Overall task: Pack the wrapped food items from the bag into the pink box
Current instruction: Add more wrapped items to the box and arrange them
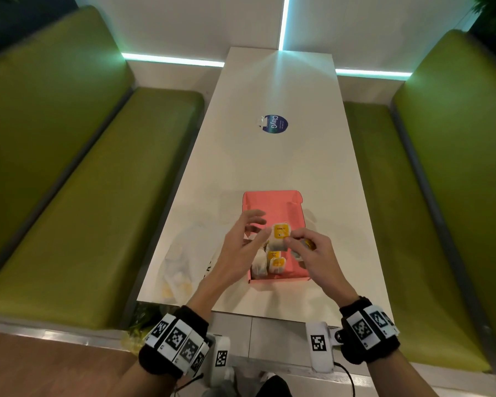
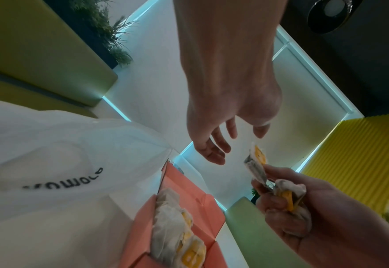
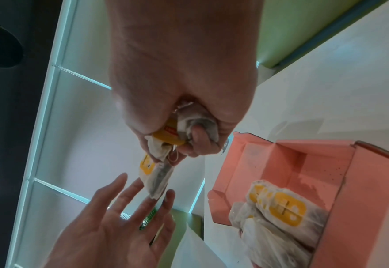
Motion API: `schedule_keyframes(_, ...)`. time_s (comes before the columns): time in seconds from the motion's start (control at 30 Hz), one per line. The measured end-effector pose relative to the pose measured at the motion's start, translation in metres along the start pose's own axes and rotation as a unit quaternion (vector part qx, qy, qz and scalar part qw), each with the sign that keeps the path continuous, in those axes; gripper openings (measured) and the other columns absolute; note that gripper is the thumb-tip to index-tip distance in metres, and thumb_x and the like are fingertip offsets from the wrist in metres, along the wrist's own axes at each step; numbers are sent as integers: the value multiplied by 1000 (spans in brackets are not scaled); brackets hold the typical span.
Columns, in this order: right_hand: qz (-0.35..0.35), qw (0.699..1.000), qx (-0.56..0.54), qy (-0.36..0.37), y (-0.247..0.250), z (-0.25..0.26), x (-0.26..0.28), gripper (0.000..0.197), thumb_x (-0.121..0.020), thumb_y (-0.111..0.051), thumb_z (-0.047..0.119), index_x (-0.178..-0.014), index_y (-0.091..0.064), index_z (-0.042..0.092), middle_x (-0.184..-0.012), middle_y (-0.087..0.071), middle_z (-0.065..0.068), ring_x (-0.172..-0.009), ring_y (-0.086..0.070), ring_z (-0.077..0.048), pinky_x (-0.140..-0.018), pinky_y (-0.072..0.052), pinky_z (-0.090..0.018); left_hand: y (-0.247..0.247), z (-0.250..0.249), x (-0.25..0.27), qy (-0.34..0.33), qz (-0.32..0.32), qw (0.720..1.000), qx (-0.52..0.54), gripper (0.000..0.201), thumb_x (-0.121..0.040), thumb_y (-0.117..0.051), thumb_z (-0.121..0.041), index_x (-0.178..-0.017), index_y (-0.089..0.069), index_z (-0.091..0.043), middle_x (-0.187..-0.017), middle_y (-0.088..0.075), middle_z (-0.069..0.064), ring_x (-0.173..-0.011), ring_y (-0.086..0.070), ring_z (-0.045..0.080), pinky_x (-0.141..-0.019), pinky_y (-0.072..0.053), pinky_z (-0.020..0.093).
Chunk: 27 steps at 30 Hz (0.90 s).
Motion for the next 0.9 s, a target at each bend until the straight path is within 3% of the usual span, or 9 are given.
schedule_keyframes(0.07,2,1000,-22,-4,-2,0,1,11,-90,-68,6,-79,-69,10,-58,-53,11,-52,-45,-4,-47,-36,-15,-1,2,8,2,5,999,32,30,-94,-67,-20,-120,-53,-26,-110,-65,-6,-100,-65,9,-78,-55,26)
schedule_keyframes(0.17,18,1000,-25,-6,-6,-1,3,9,-90,-68,6,-82,-70,7,-58,-54,12,-50,-44,-2,-46,-34,-14,-7,3,12,-11,-7,998,53,27,-91,-70,-16,-113,-54,-21,-101,-69,0,-93,-69,19,-78,-56,34)
schedule_keyframes(0.27,-3,999,31,29,-5,0,5,5,-87,-73,9,-88,-71,13,-70,-64,9,-64,-55,-6,-59,-43,-18,-9,2,15,-23,-33,998,54,20,-91,-69,-12,-102,-55,-20,-92,-69,3,-84,-69,22,-71,-54,32)
schedule_keyframes(0.37,-62,993,58,85,-1,5,9,28,-81,-80,14,-103,-64,21,-85,-65,1,-83,-62,-14,-75,-51,-28,-7,0,15,-41,-46,998,12,20,-92,-69,-14,-94,-55,-26,-89,-66,-1,-81,-68,19,-68,-52,26)
schedule_keyframes(0.47,-64,987,88,118,-7,14,12,37,-81,-81,17,-112,-62,26,-87,-63,2,-84,-60,-14,-74,-51,-27,-6,-4,16,-76,-34,996,-36,25,-92,-66,-7,-90,-54,-28,-84,-64,-8,-79,-66,16,-68,-54,27)
schedule_keyframes(0.57,-50,982,111,142,-12,21,9,17,-87,-75,16,-99,-70,26,-87,-66,5,-80,-60,-9,-72,-49,-24,-6,-11,18,-106,-9,992,-64,16,-92,-65,-2,-88,-59,-16,-80,-65,-7,-75,-66,15,-69,-56,28)
schedule_keyframes(0.63,-35,980,127,152,-10,23,7,8,-88,-72,11,-90,-72,19,-85,-69,8,-81,-63,-10,-73,-47,-20,-3,-13,19,-118,-2,989,-89,11,-91,-65,0,-88,-61,-10,-79,-65,-8,-74,-65,11,-68,-55,28)
schedule_keyframes(0.73,1,985,134,107,-3,23,3,6,-90,-70,10,-87,-71,15,-81,-68,6,-76,-62,-7,-69,-50,-21,6,-11,19,-137,6,982,-133,12,-90,-65,1,-89,-63,-11,-86,-63,-7,-77,-60,15,-68,-53,33)
schedule_keyframes(0.9,45,992,116,23,13,24,-4,10,-94,-65,12,-85,-67,8,-67,-62,6,-57,-55,-4,-57,-44,-15,19,-12,22,-126,27,985,-115,13,-91,-63,4,-91,-65,-9,-91,-64,-8,-83,-62,11,-68,-51,19)
Point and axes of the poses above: each hand's wrist, its own x-axis away from the middle knuckle, its own y-axis out of the back of the hand, z = x × y, the point moved 4 cm from there along -x, towards the middle knuckle
